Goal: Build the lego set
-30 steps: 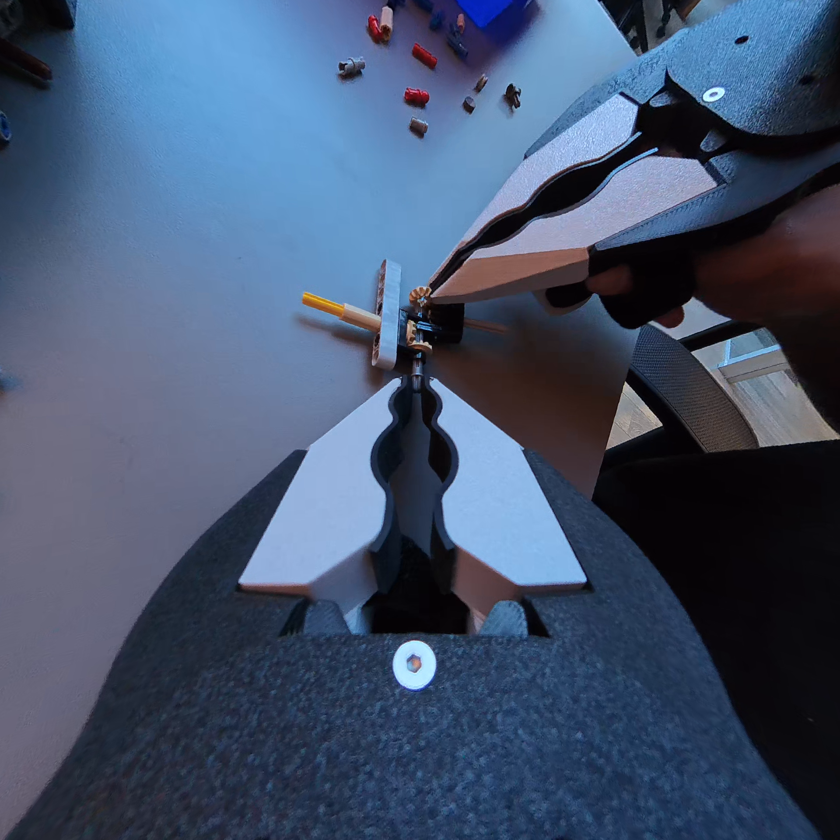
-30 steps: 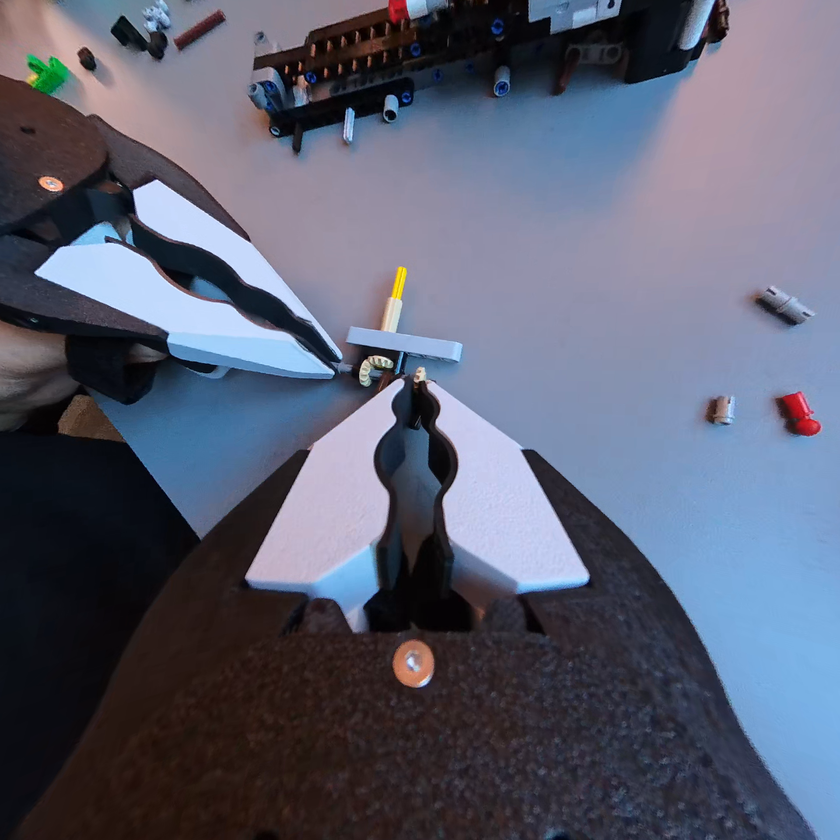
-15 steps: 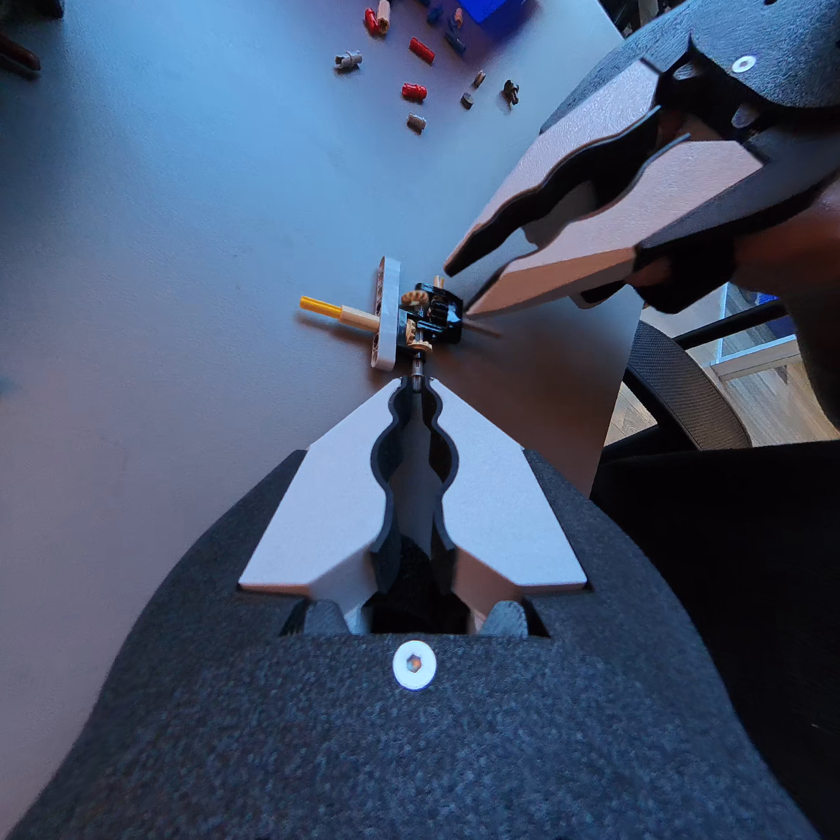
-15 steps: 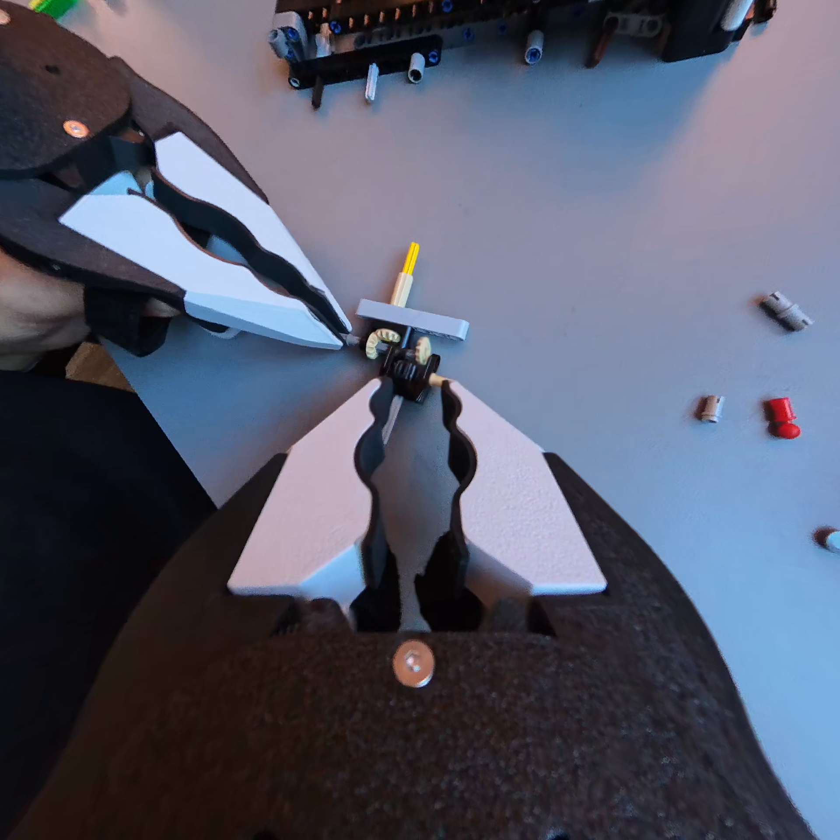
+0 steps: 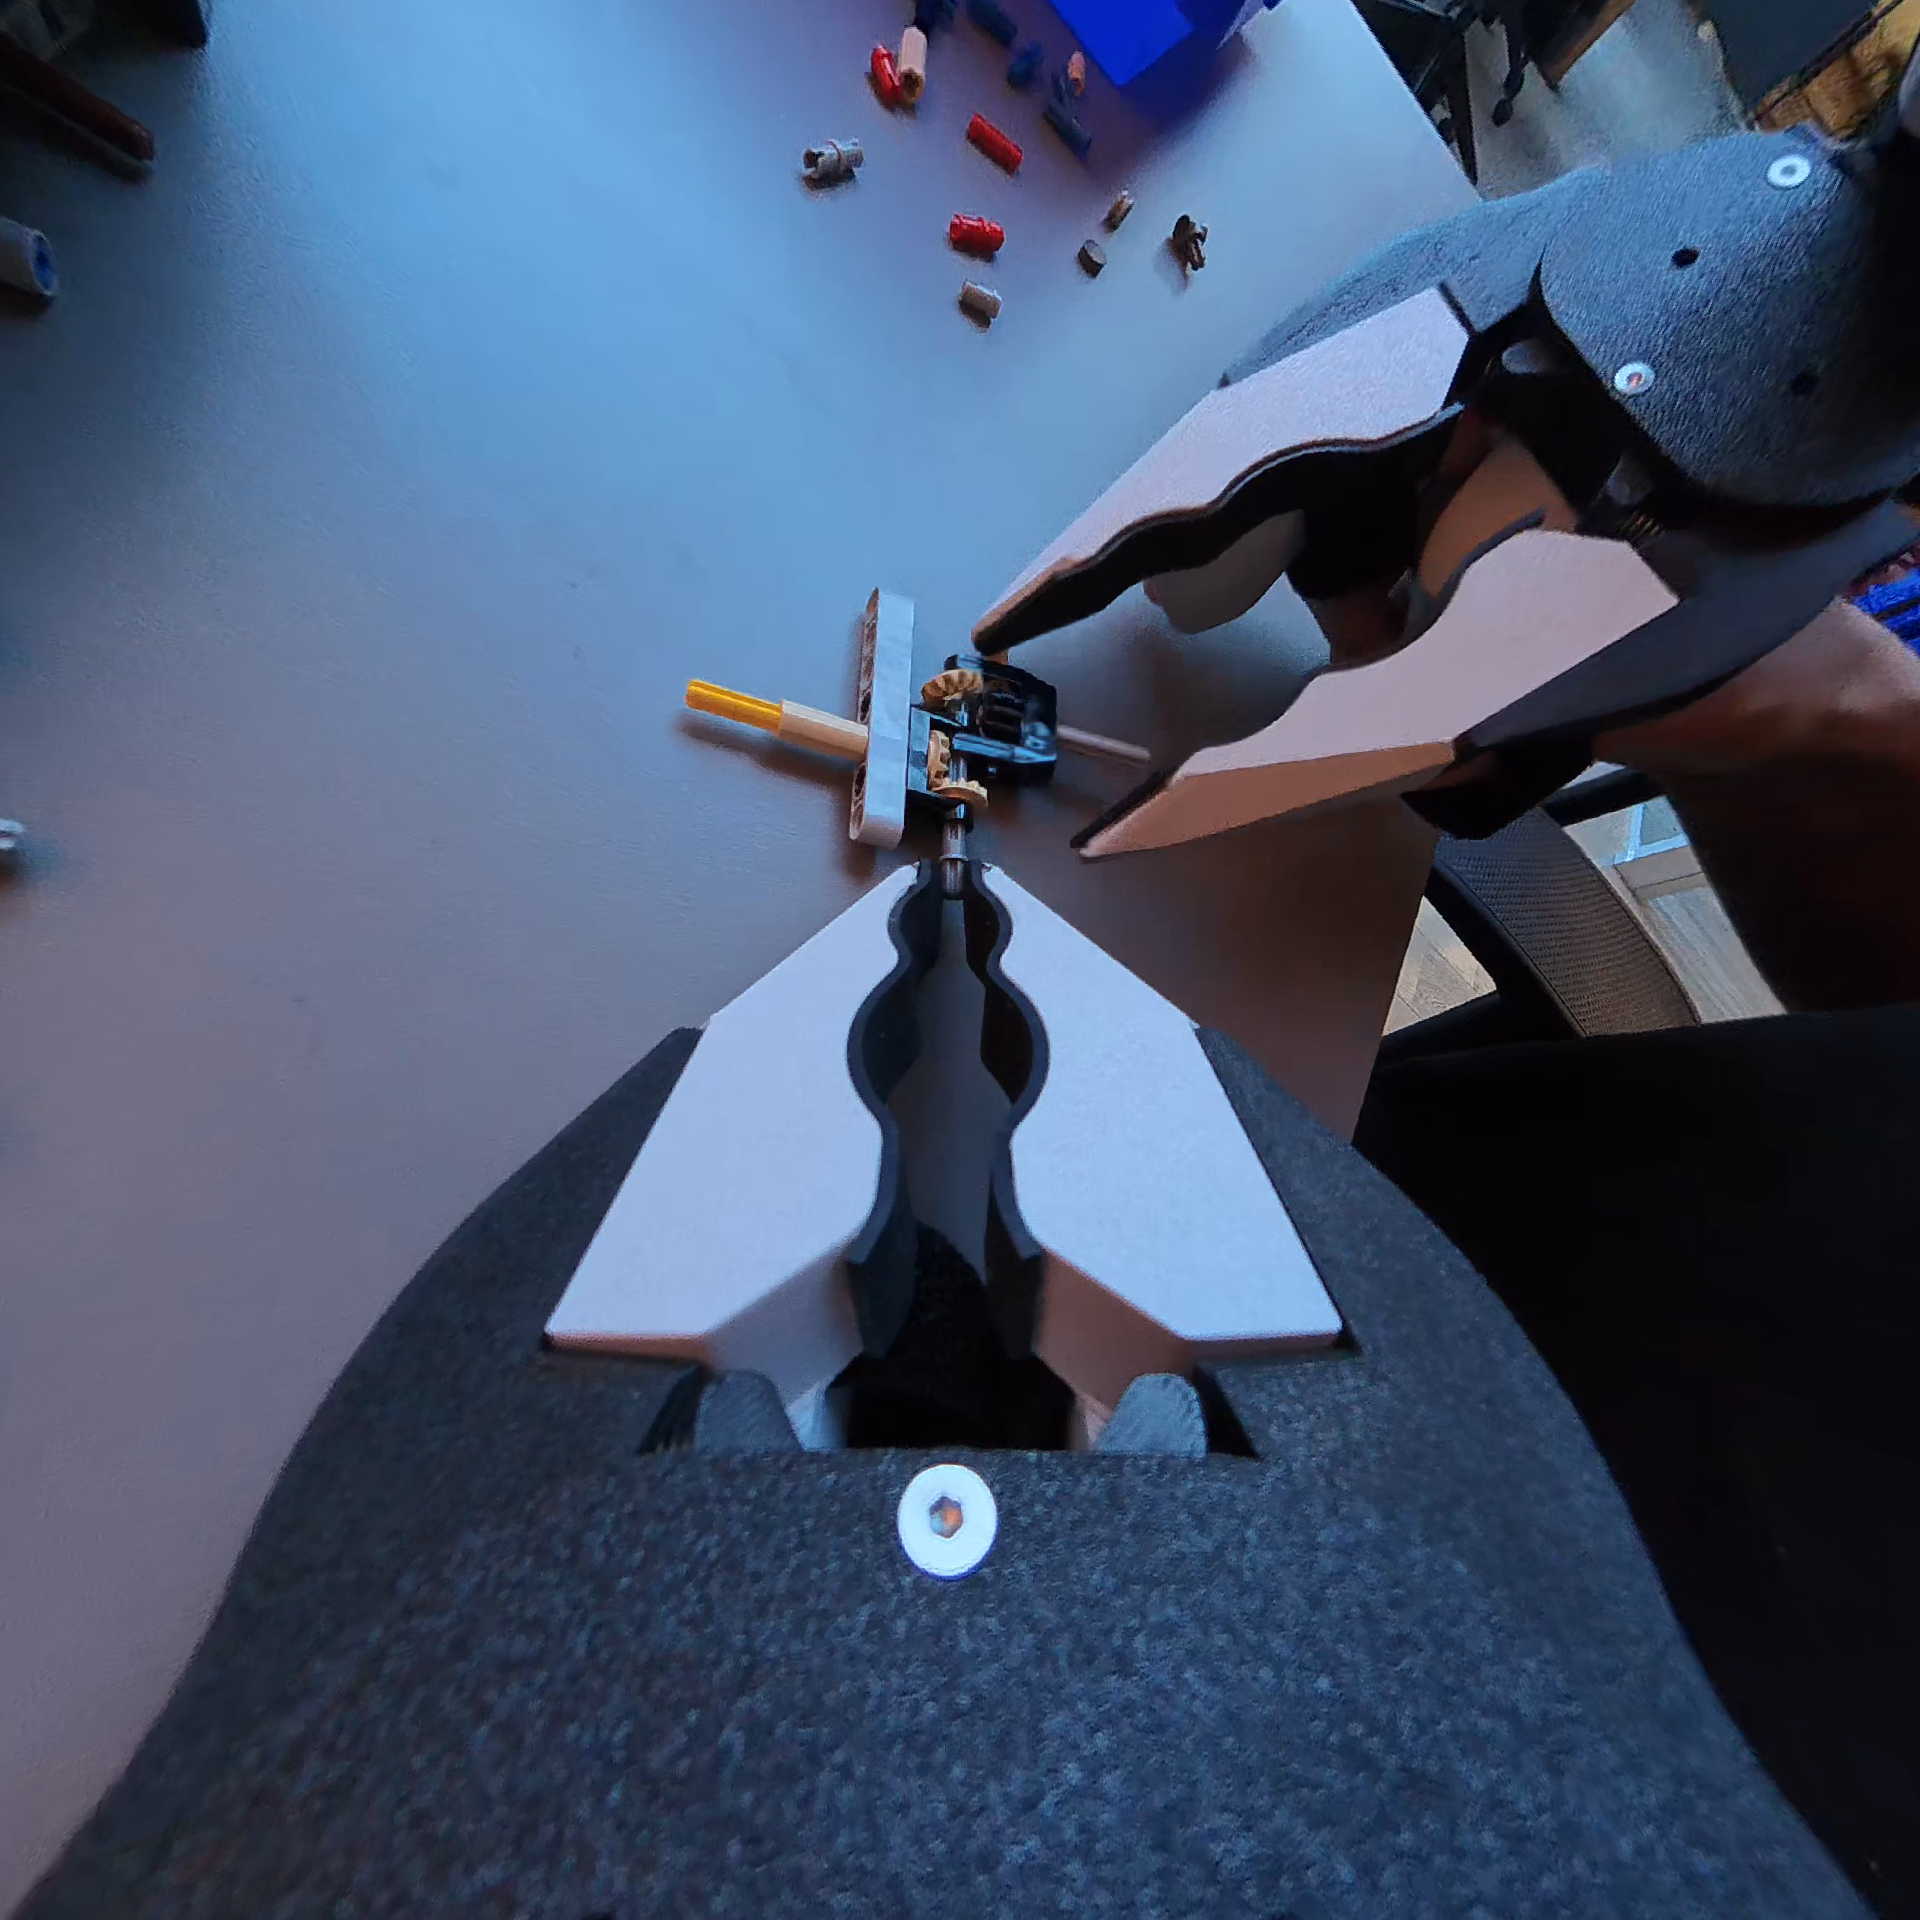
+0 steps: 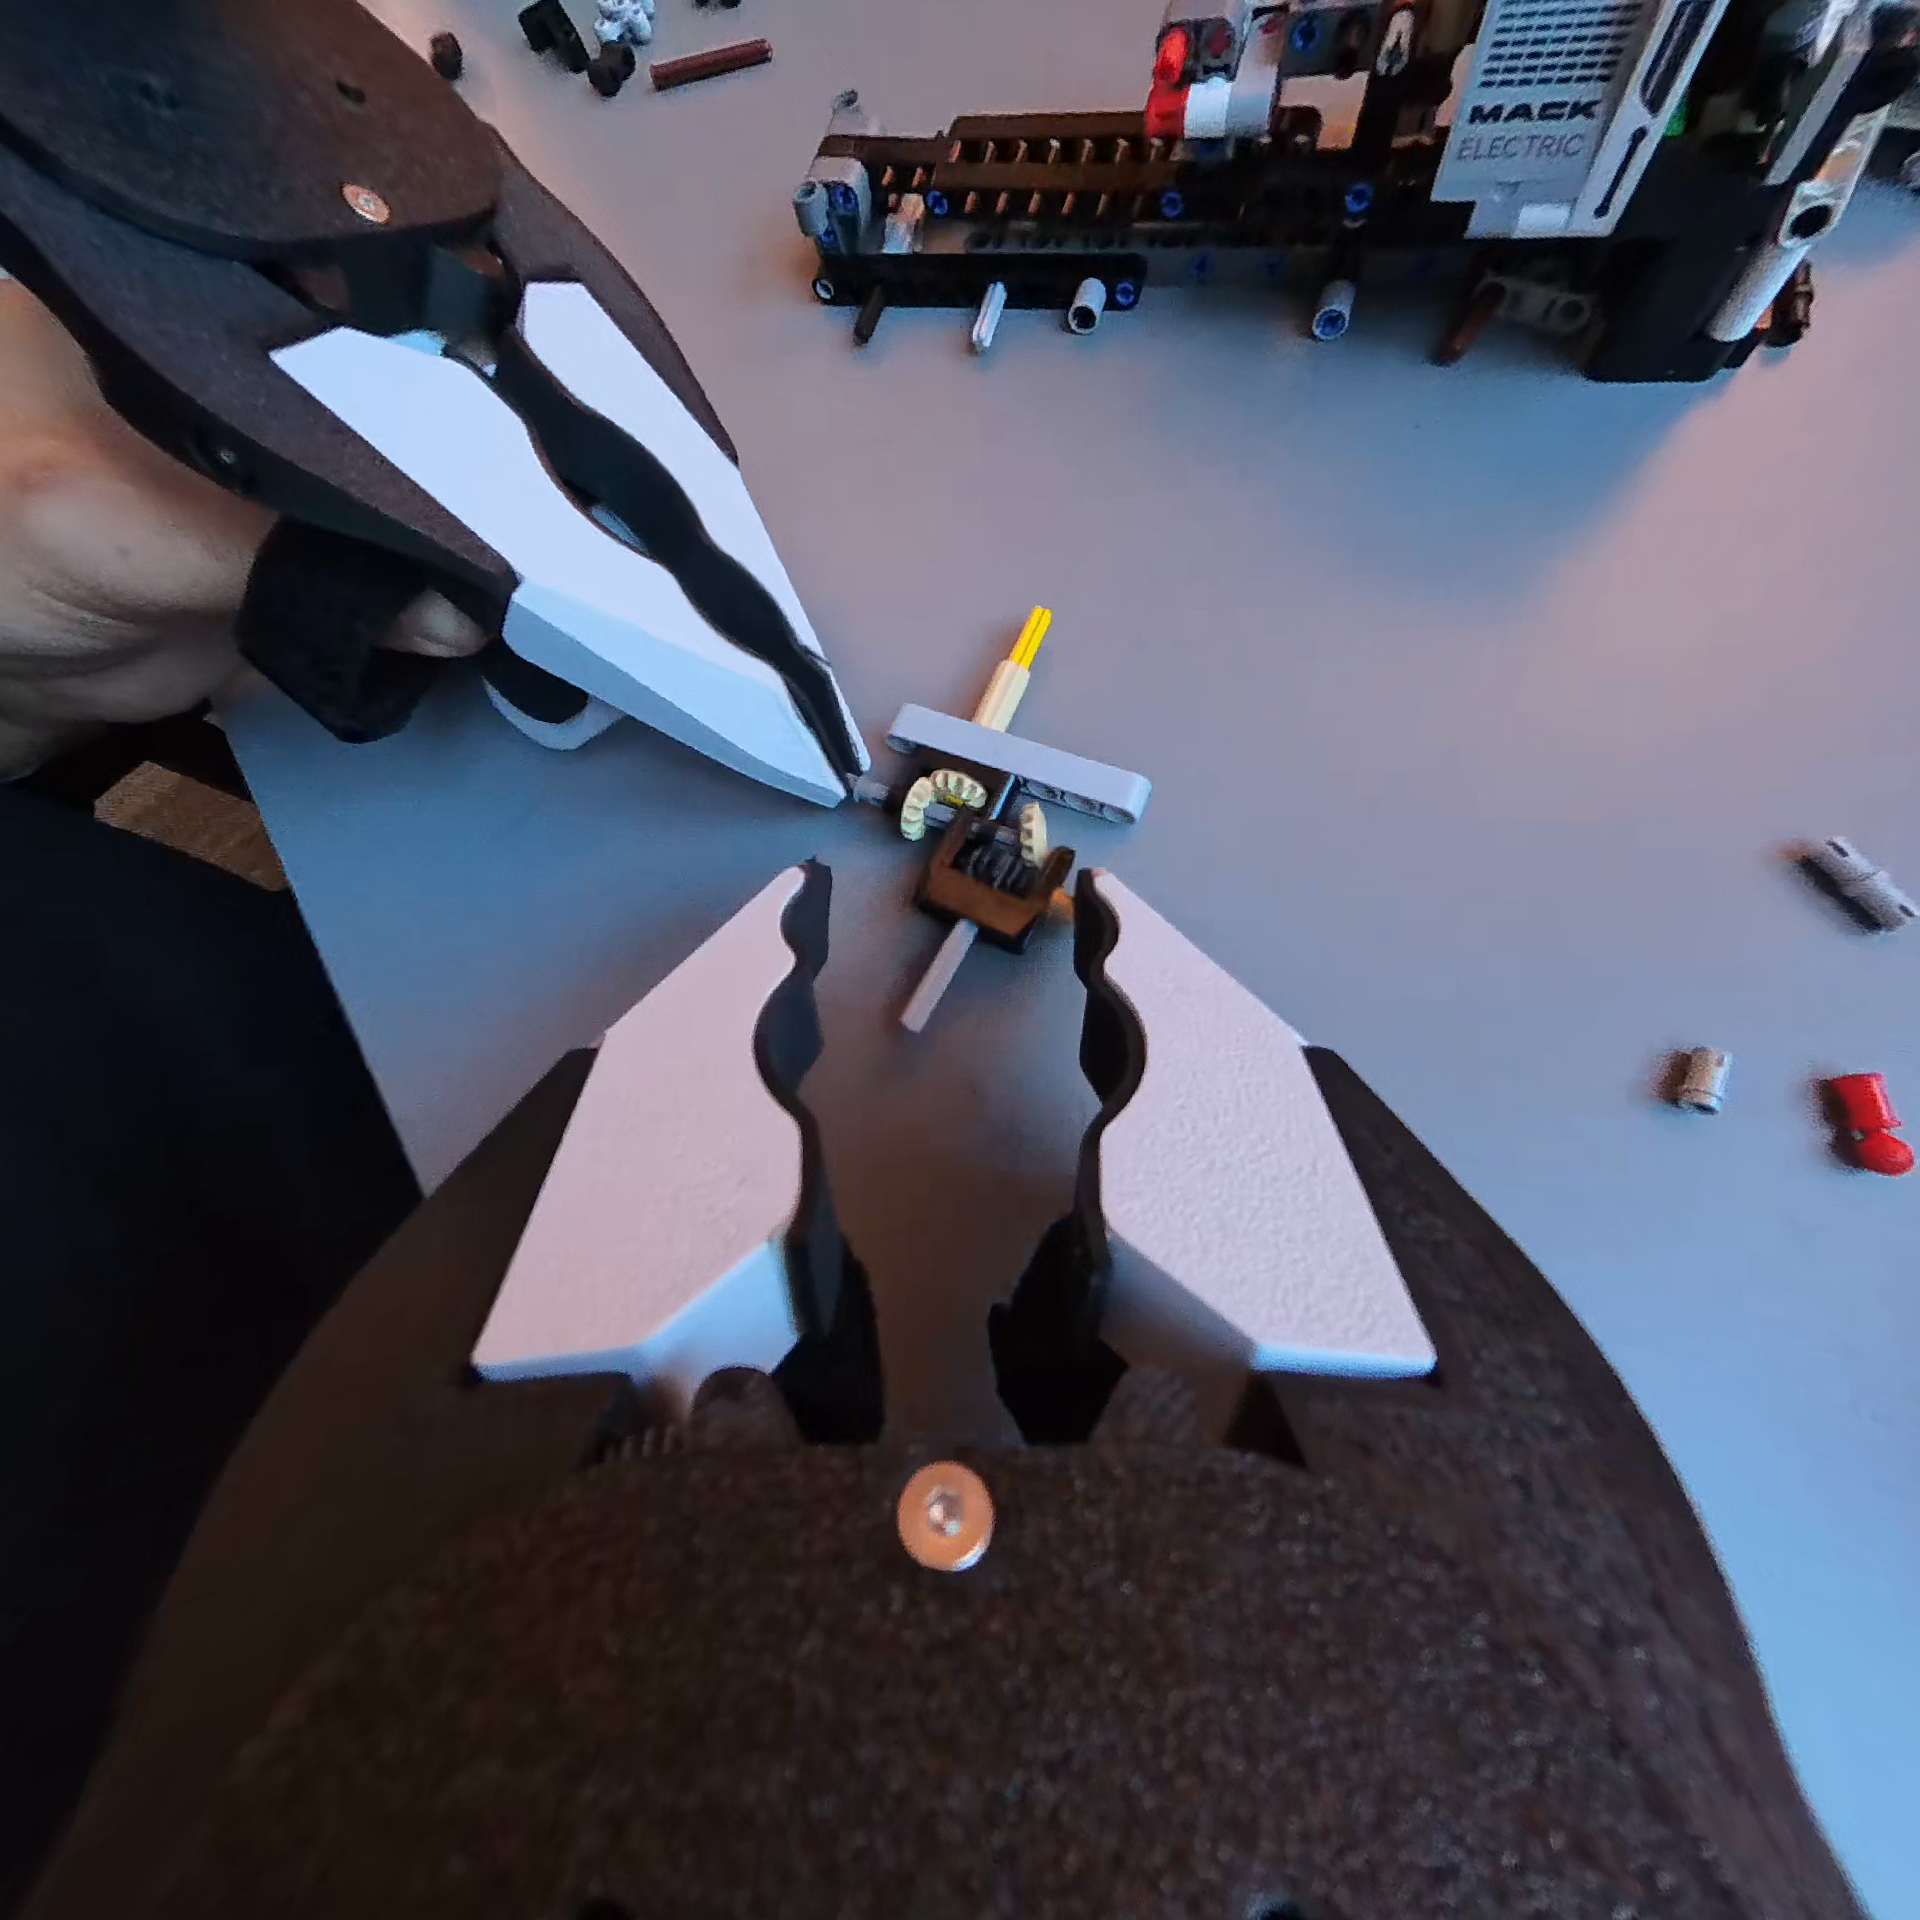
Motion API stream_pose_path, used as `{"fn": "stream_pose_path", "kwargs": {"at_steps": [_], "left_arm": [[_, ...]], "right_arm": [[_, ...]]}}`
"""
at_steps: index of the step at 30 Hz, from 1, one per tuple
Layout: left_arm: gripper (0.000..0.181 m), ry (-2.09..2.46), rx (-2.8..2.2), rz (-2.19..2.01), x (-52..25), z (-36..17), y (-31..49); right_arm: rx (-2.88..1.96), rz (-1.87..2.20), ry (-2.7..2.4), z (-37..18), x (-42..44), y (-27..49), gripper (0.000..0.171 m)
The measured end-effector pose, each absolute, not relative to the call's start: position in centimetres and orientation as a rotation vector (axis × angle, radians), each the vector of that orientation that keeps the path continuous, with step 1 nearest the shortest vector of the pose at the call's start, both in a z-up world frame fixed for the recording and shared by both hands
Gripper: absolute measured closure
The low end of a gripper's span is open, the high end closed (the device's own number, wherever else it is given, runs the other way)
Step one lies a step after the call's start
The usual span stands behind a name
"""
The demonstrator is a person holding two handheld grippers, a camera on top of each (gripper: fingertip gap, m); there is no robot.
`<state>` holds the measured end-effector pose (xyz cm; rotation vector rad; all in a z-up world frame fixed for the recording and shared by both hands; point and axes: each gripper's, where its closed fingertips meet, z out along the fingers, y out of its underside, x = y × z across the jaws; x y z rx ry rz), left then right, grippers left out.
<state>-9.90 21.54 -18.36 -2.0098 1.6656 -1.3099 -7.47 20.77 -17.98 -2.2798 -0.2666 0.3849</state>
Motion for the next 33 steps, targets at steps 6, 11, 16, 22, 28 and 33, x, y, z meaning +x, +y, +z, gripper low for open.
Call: {"fn": "stream_pose_path", "kwargs": {"at_steps": [6, 11, 16, 22, 28, 33], "left_arm": [[0.18, 1.657, -2.018, -1.317, -9.9, -18.4, 21.6], [0.18, 1.629, -2.031, -1.323, -9.9, -18.3, 22.0], [0.18, 1.613, -2.037, -1.325, -9.9, -18.3, 22.2], [0.18, 1.611, -2.044, -1.342, -9.9, -18.3, 22.2], [0.18, 1.613, -2.042, -1.335, -9.9, -18.3, 22.2], [0.18, 1.616, -2.038, -1.326, -9.9, -18.3, 22.2]], "right_arm": [[-2.24, 0.375, -0.258, -18.0, -7.4, 21.6, 0.127], [-2.251, 0.371, -0.257, -18.2, -7.3, 21.7, 0.128], [-2.242, 0.33, -0.267, -18.1, -7.1, 21.9, 0.128], [-2.175, 0.315, -0.369, -17.1, -7.1, 22.7, 0.149], [-2.217, 0.325, -0.478, -17.8, -6.5, 23.0, 0.156], [-2.218, 0.34, -0.521, -18.0, -6.7, 23.1, 0.162]]}}
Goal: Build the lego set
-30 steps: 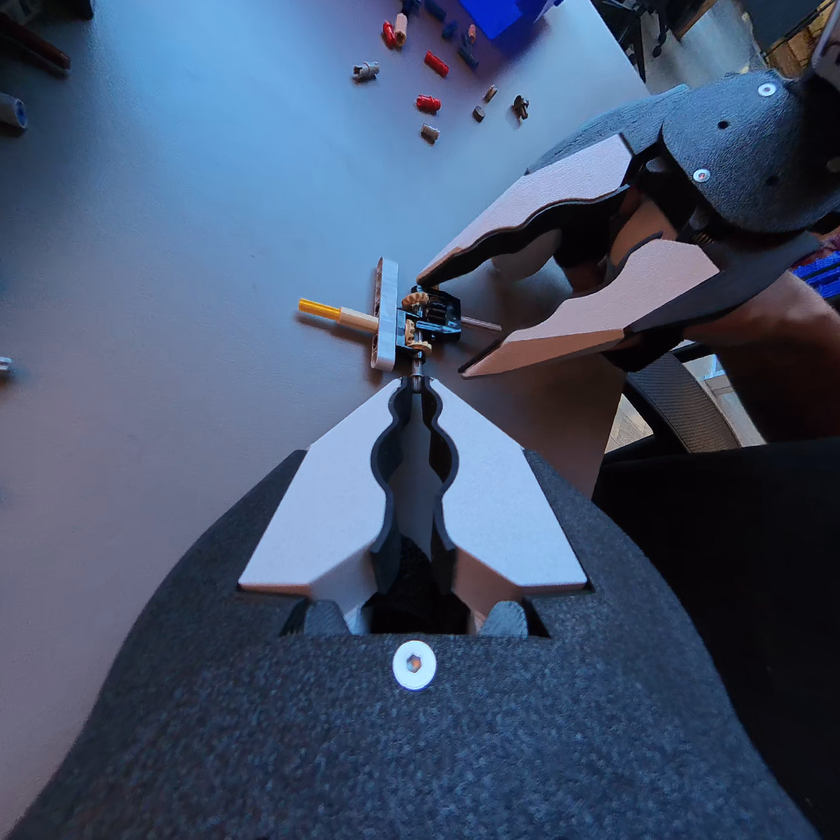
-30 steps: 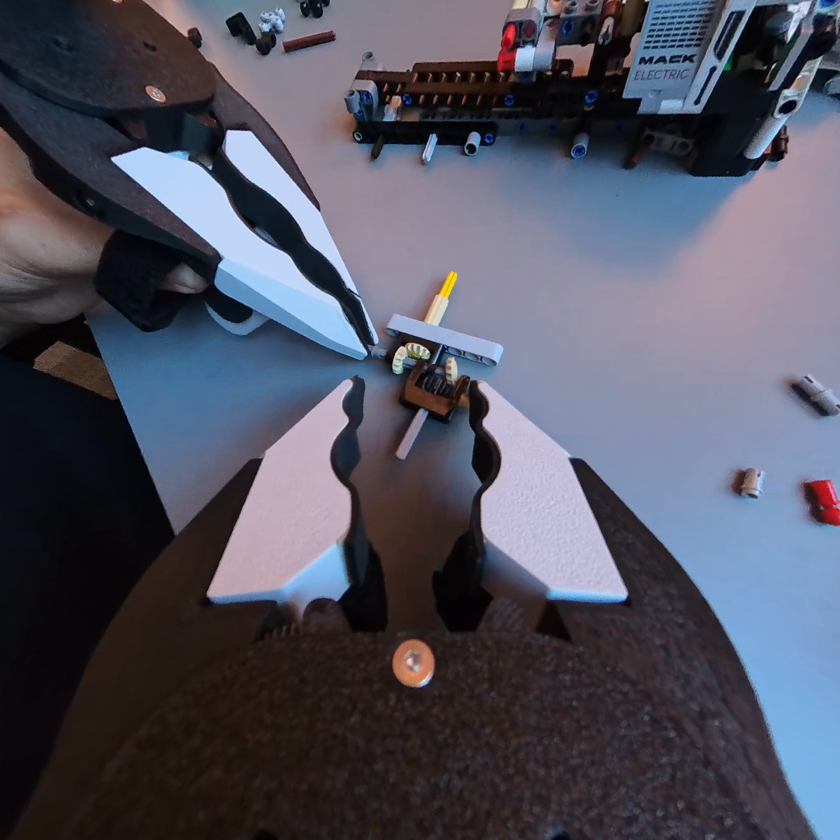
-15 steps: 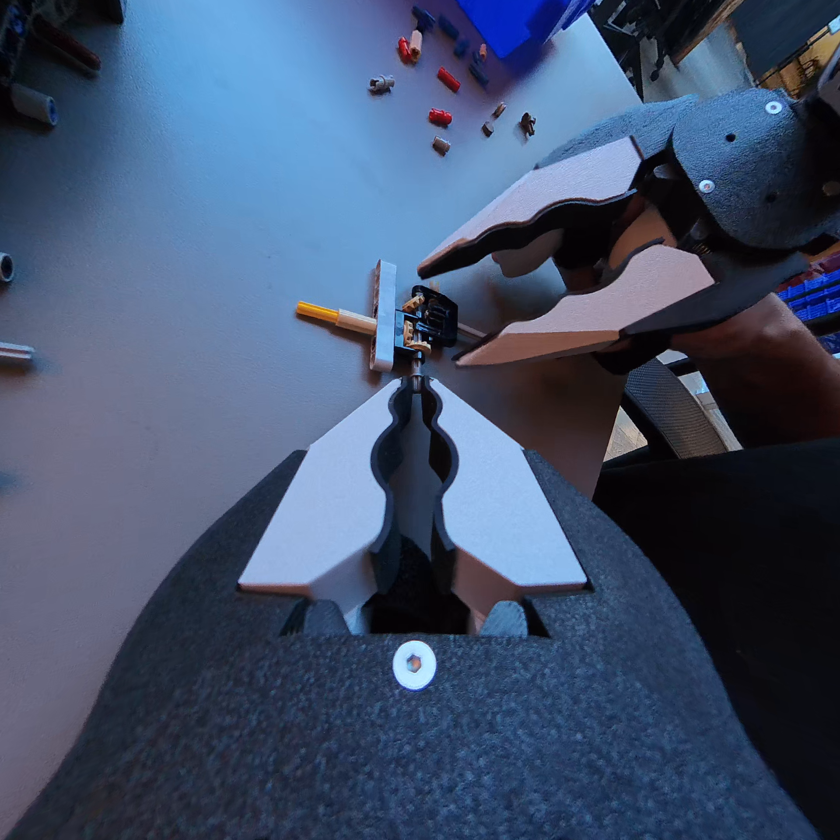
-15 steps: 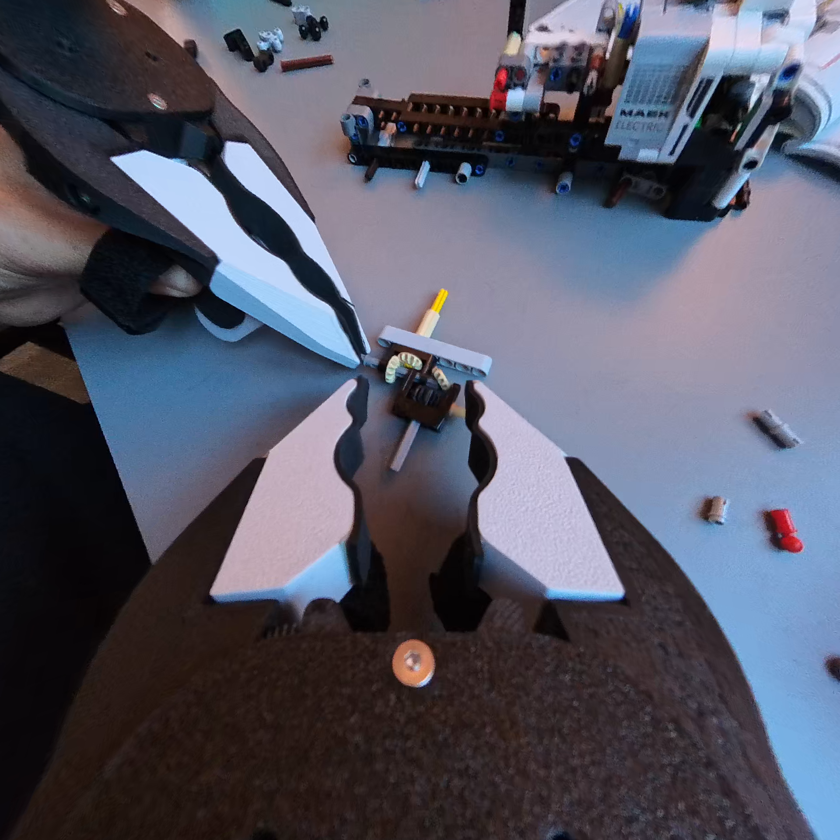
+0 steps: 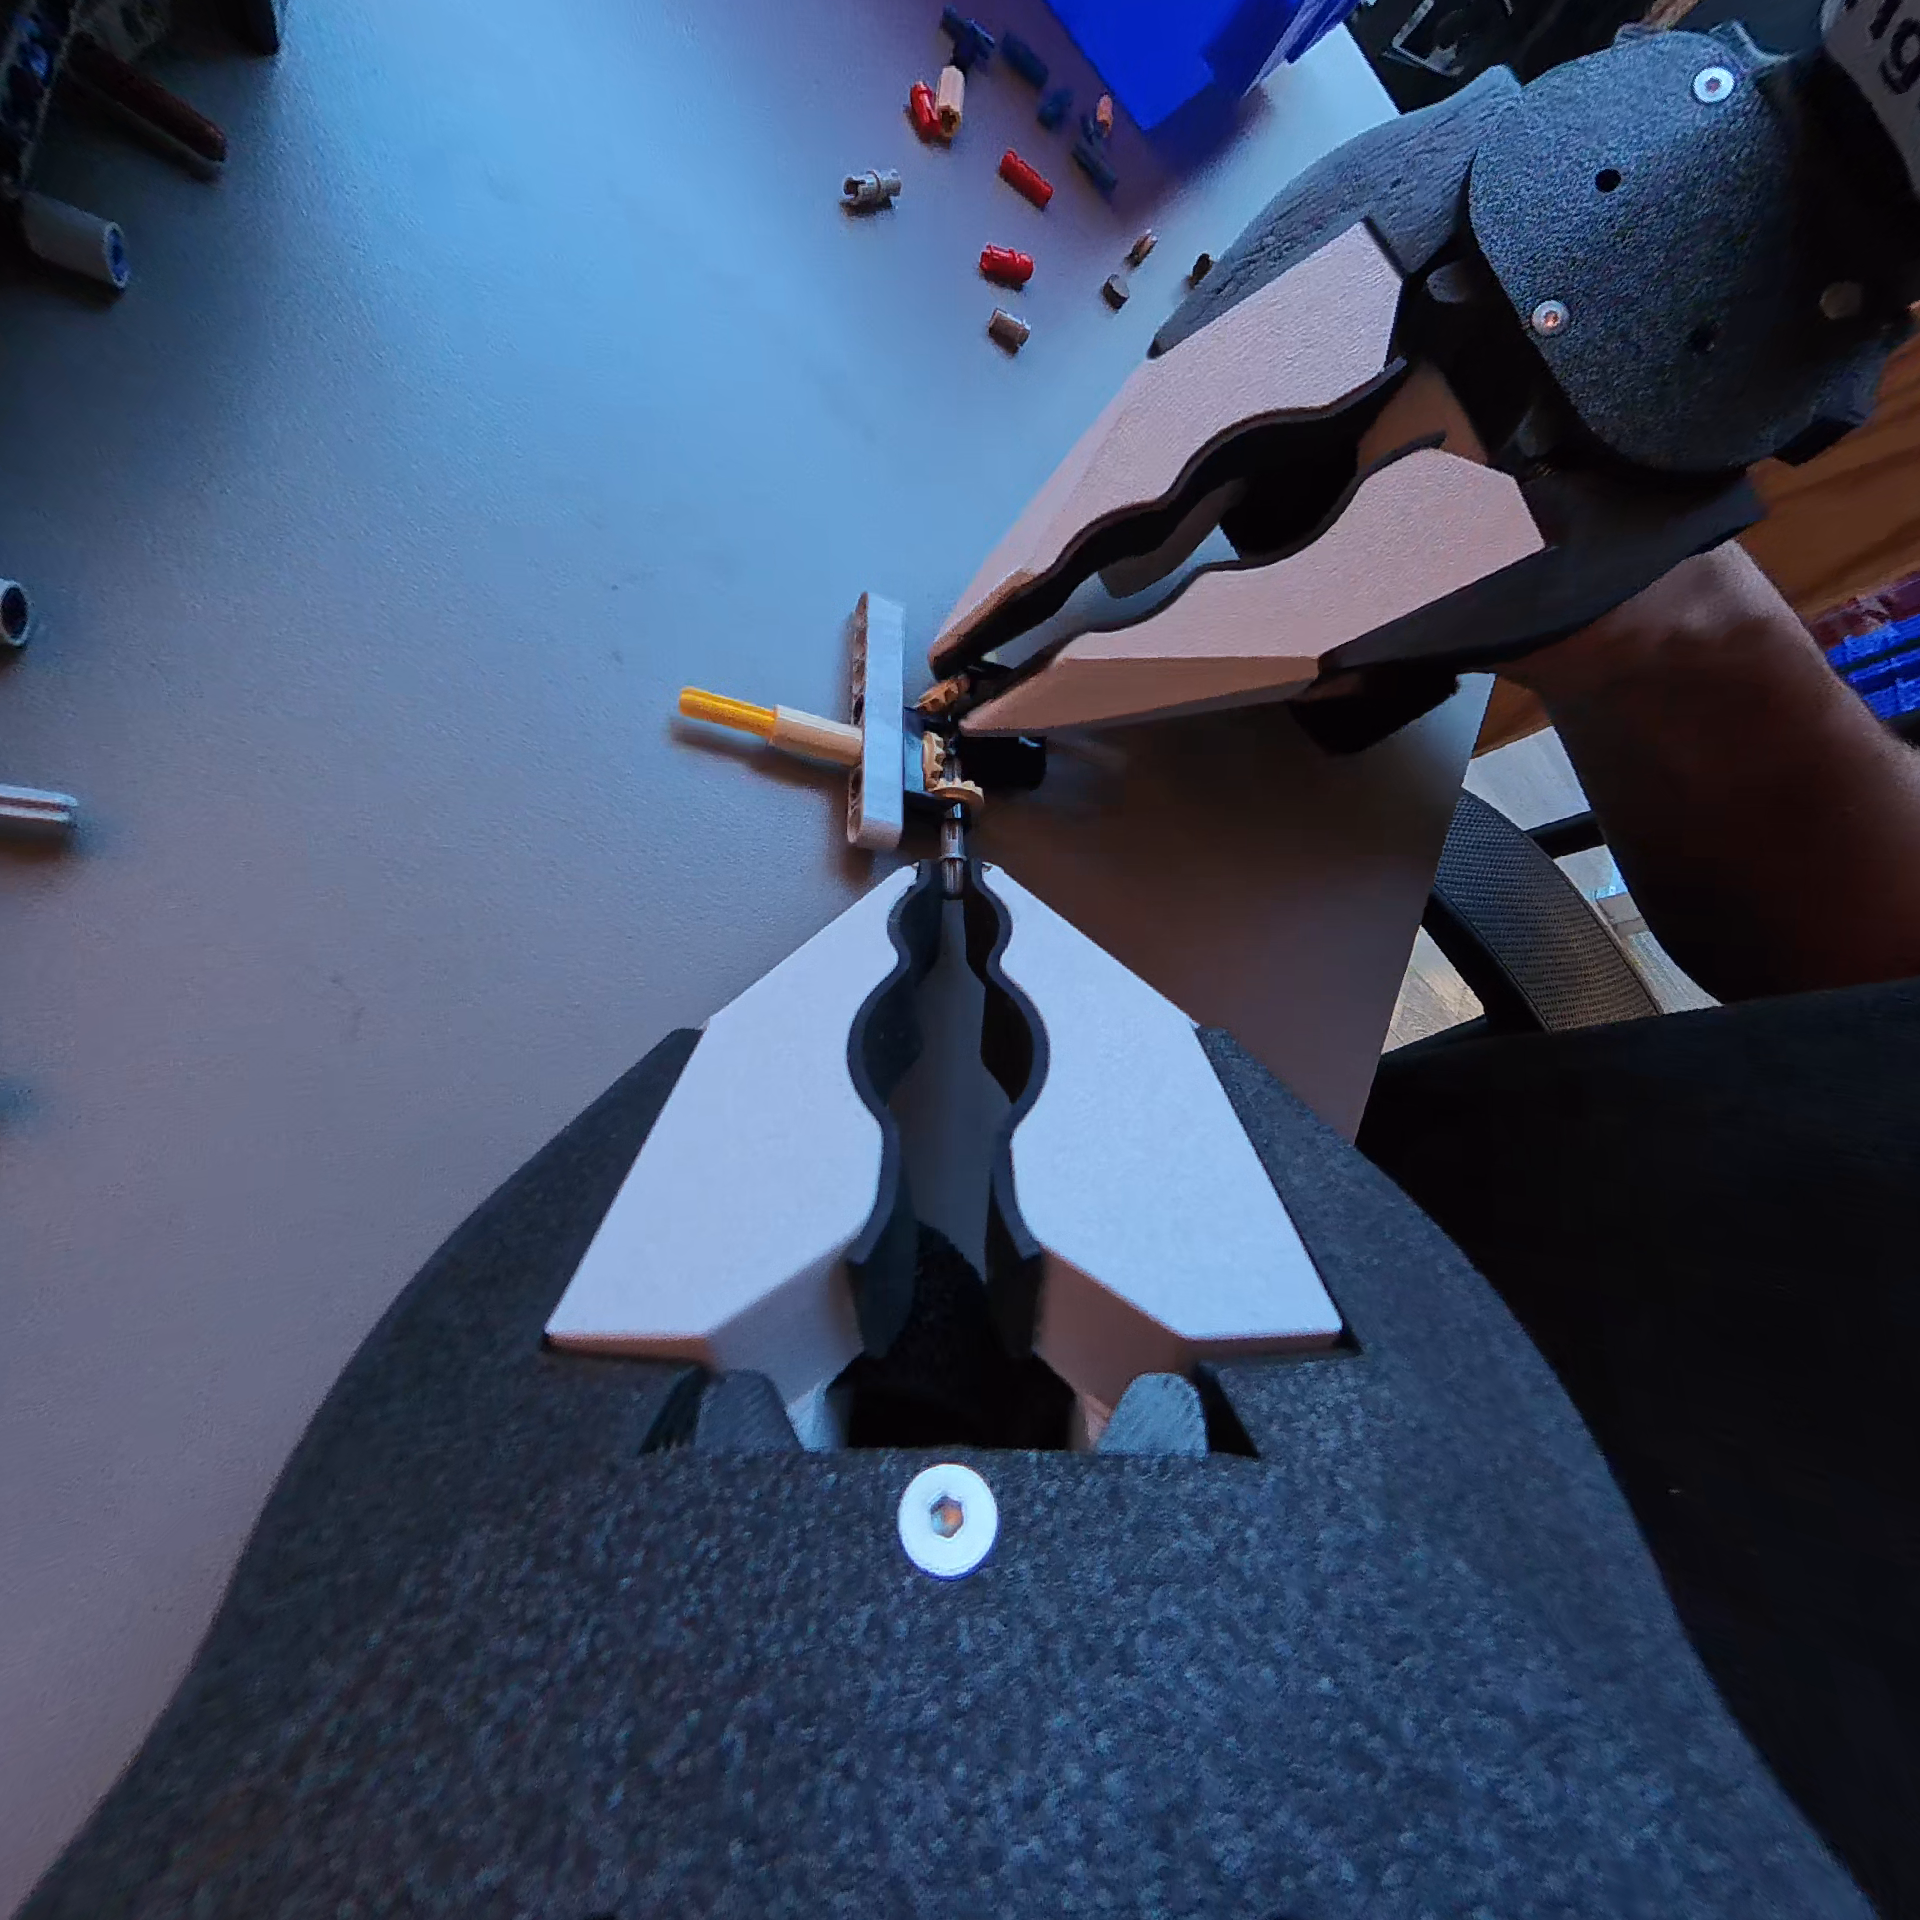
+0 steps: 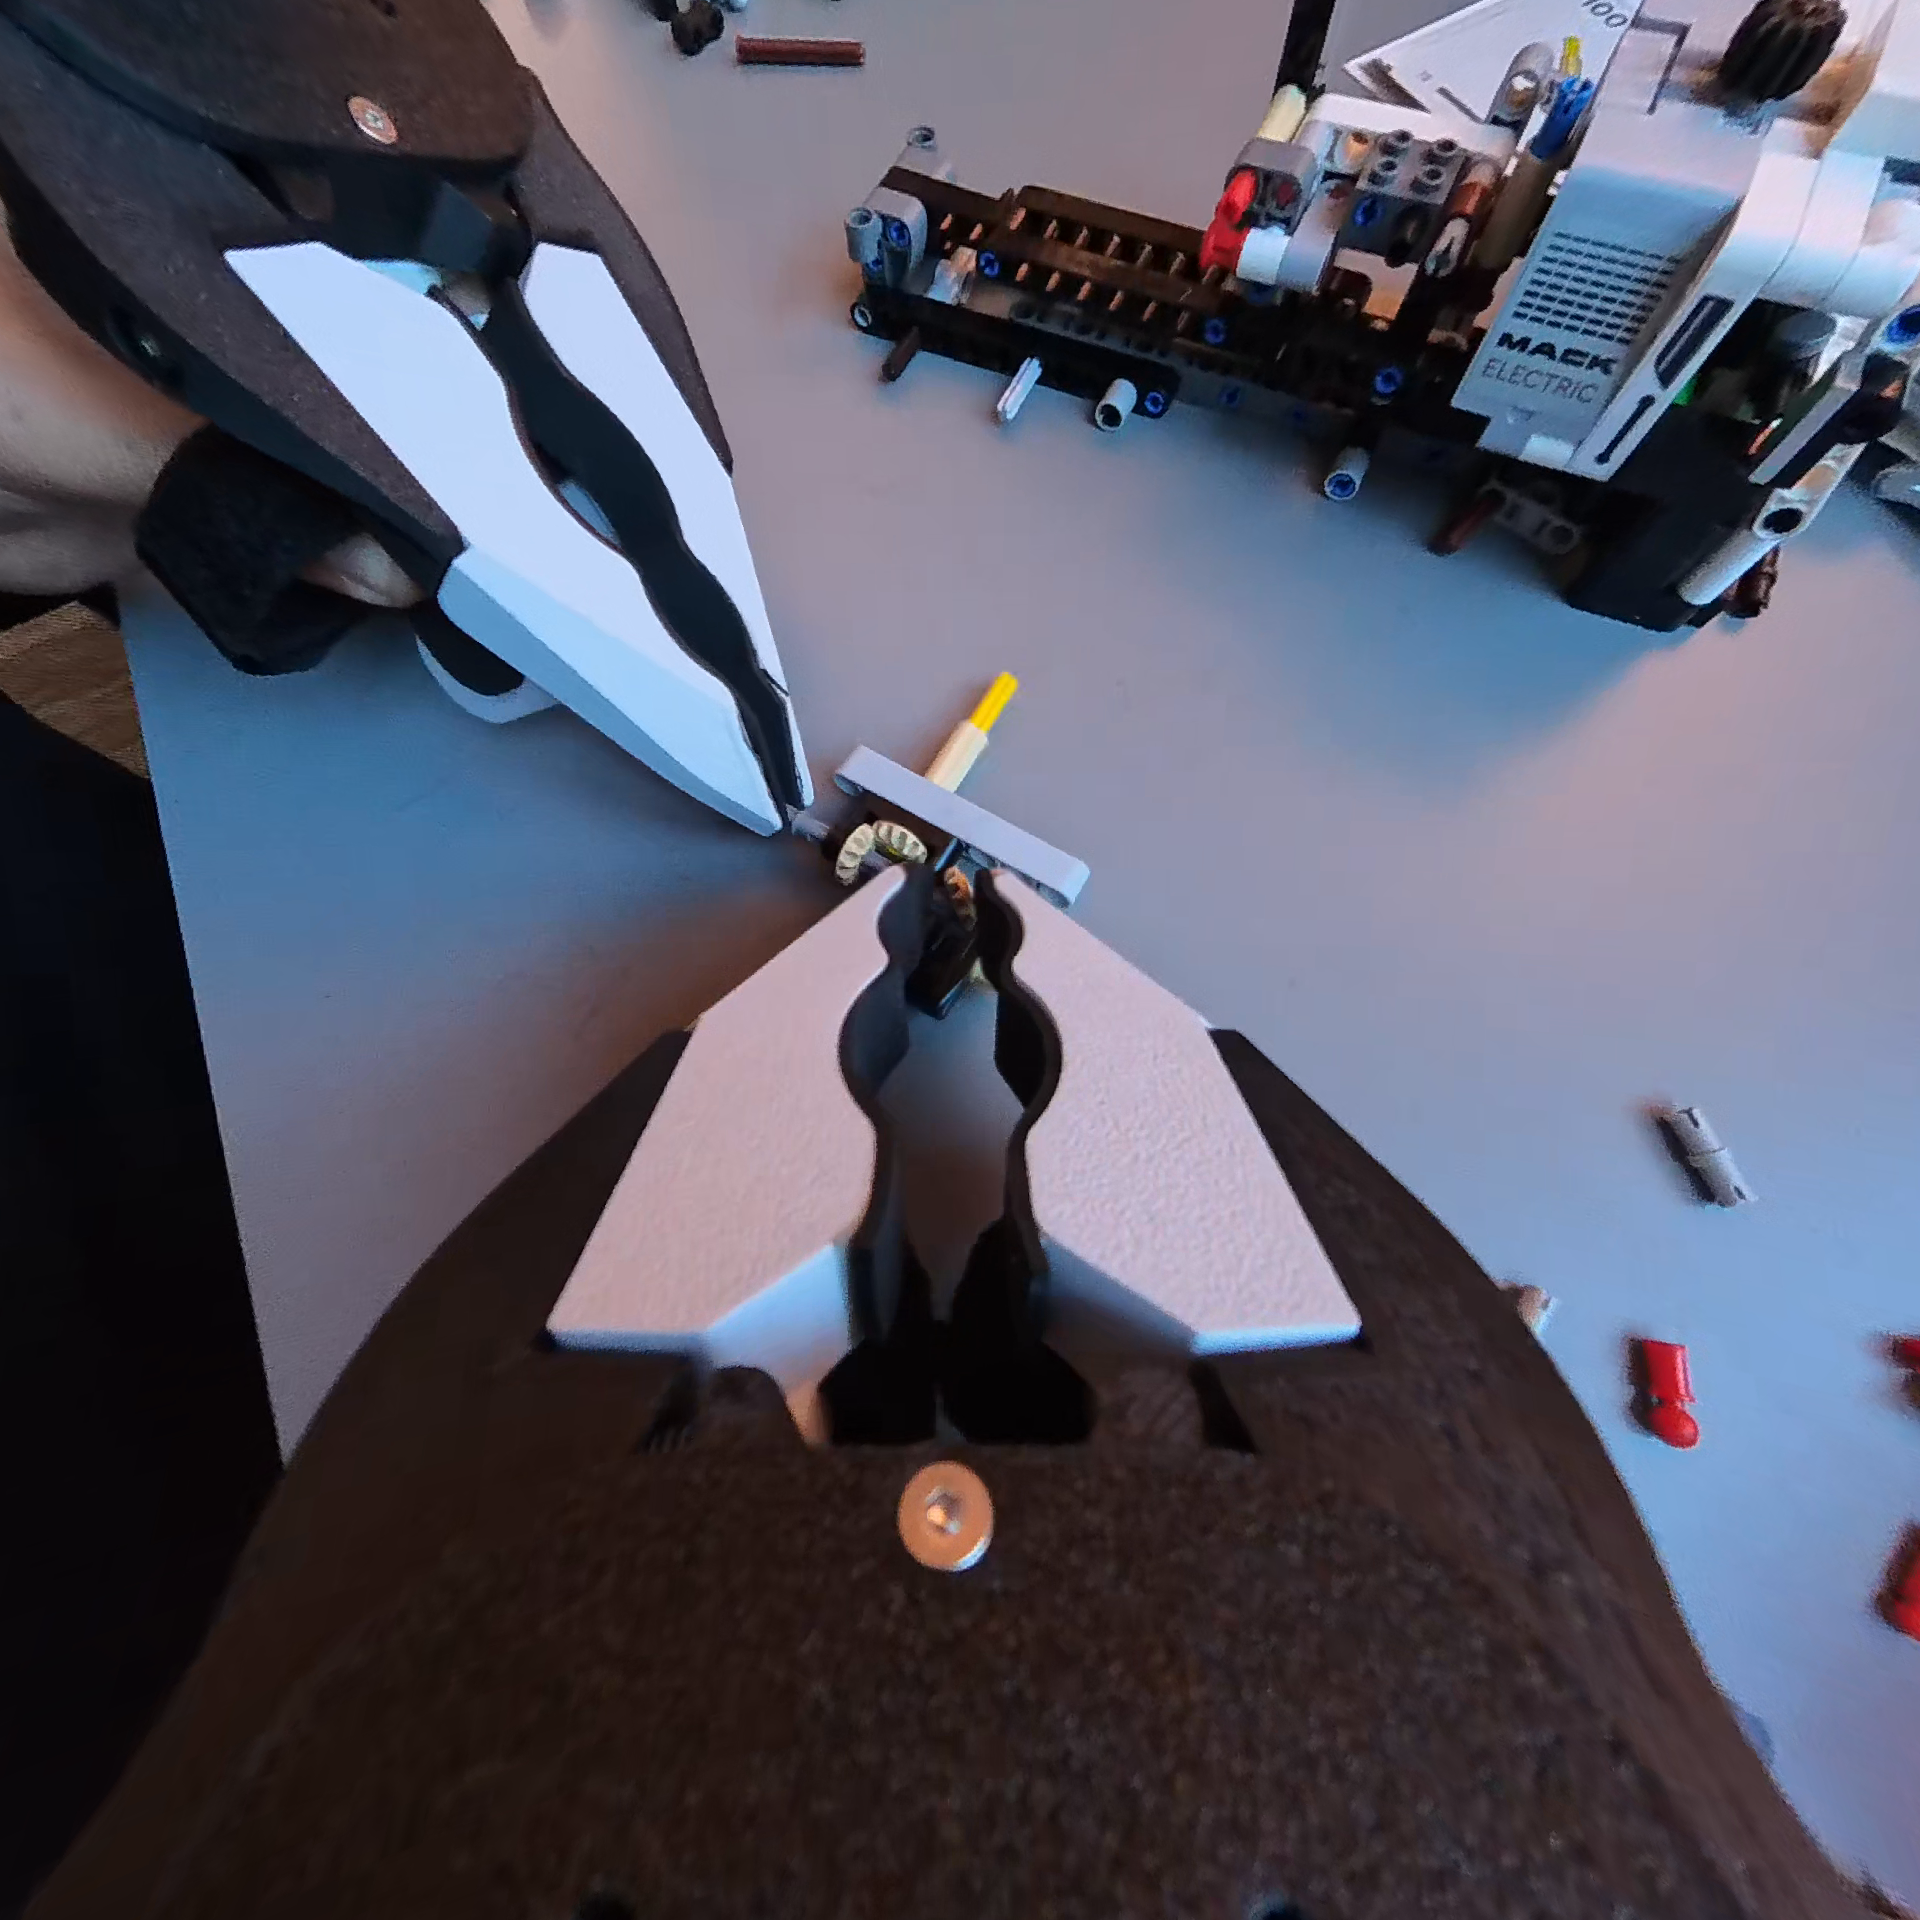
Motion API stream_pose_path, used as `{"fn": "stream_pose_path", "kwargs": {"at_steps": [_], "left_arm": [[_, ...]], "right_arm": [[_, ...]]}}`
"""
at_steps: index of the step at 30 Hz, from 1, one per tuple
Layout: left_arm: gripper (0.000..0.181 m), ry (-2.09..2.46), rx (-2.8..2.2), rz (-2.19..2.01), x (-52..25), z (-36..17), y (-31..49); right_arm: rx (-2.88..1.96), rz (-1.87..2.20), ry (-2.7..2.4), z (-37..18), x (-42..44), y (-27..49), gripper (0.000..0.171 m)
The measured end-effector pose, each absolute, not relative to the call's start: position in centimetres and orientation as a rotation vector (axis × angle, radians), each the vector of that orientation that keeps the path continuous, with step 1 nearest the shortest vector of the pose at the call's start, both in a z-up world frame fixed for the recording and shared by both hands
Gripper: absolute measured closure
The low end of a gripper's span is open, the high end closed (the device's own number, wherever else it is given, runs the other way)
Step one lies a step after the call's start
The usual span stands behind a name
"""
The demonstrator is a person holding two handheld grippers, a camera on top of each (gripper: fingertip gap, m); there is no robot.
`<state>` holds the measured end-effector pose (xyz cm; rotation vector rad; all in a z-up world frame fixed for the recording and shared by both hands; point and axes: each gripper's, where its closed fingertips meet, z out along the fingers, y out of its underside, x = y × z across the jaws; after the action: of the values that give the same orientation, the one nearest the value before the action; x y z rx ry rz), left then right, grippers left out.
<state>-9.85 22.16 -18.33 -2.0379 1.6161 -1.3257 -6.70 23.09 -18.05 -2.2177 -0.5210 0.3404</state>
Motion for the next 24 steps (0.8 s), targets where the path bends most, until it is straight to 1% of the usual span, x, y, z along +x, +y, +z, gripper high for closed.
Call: {"fn": "stream_pose_path", "kwargs": {"at_steps": [2, 9, 15, 20, 24], "left_arm": [[0.18, 1.619, -2.035, -1.32, -9.9, -18.3, 22.1], [0.18, 1.644, -2.001, -1.238, -9.9, -18.5, 22.1], [0.18, 1.633, -1.946, -1.159, -9.8, -18.3, 22.4], [0.18, 1.576, -1.943, -1.231, -9.1, -17.6, 22.2], [0.18, 1.556, -1.954, -1.208, -8.9, -17.7, 22.4]], "right_arm": [[-2.225, 0.344, -0.507, -18.1, -6.6, 23.1, 0.168], [-2.239, 0.361, -0.325, -17.7, -6.1, 23.2, 0.169], [-2.27, 0.63, 0.022, -18.1, -5.9, 23.1, 0.169], [-2.279, 0.763, 0.145, -18.1, -5.7, 23.0, 0.169], [-2.27, 0.814, 0.203, -18.0, -5.0, 22.8, 0.169]]}}
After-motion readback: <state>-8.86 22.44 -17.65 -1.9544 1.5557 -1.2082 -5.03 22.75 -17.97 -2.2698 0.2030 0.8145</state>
